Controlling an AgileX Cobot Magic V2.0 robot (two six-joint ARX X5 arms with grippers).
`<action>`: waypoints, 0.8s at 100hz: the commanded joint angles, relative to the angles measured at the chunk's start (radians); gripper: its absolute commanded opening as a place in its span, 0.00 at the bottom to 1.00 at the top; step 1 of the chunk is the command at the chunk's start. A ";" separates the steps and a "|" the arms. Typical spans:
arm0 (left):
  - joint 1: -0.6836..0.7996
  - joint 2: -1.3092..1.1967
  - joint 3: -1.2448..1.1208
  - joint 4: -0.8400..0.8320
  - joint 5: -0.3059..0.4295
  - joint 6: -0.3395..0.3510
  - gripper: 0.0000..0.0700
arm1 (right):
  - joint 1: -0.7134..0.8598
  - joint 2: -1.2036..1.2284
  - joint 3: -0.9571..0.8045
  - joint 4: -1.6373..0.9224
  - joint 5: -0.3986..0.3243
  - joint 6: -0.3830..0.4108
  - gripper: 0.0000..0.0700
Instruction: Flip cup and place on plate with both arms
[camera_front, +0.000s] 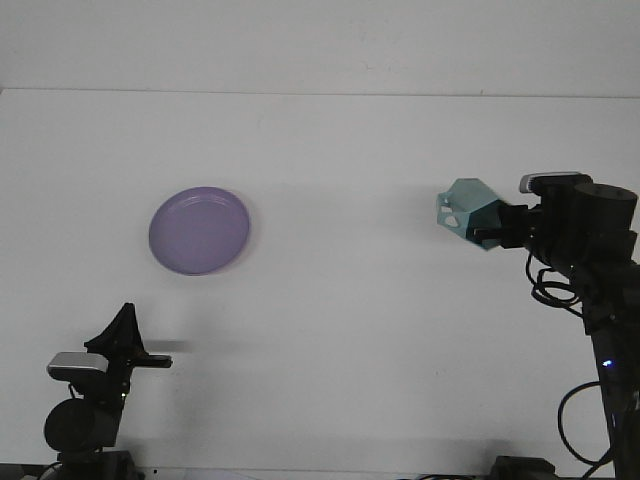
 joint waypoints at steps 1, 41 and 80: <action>0.000 -0.002 -0.020 0.009 -0.002 -0.004 0.02 | 0.019 0.026 0.062 -0.081 0.000 0.016 0.01; 0.000 -0.002 -0.020 0.009 -0.002 -0.004 0.02 | 0.373 0.188 0.108 -0.426 0.099 -0.031 0.01; 0.000 -0.002 -0.020 0.008 -0.002 -0.004 0.02 | 0.610 0.478 0.108 -0.402 0.159 -0.032 0.01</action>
